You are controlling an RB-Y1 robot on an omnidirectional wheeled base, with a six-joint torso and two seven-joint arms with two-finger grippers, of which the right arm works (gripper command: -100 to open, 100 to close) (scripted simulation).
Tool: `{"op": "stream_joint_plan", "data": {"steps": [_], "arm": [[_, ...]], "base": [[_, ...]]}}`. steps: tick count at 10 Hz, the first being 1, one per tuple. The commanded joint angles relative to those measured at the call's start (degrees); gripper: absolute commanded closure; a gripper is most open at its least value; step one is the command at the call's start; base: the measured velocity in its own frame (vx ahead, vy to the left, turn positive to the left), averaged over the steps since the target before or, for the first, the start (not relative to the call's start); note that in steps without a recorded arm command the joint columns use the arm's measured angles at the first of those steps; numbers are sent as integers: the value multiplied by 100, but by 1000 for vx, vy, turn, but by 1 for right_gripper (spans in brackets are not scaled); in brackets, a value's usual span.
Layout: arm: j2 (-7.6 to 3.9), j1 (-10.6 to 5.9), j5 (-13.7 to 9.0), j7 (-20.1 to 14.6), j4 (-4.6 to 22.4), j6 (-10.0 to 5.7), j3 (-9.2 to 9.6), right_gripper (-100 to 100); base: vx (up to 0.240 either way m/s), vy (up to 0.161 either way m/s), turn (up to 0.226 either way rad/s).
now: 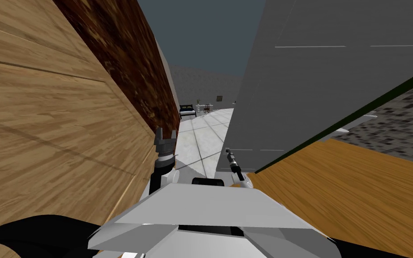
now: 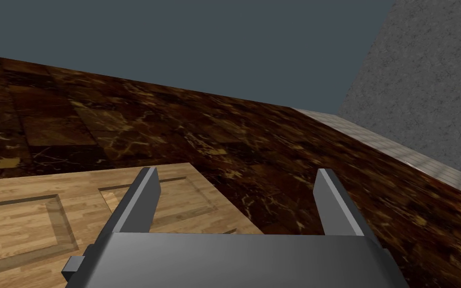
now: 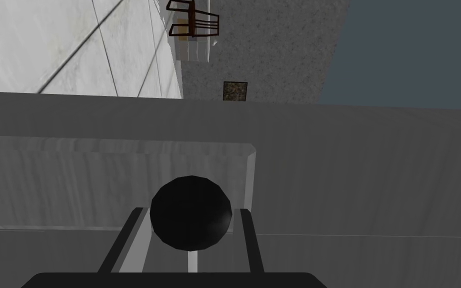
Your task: Push the door open
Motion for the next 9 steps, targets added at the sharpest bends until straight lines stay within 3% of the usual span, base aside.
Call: {"op": "stream_joint_plan", "data": {"steps": [1,9], "arm": [[-35,48,-83,68,-132,66,-132,100],[-29,46,-306,271,-106,128,-451,100]], "base": [[174,122,-66],[147,90,-45]]}}
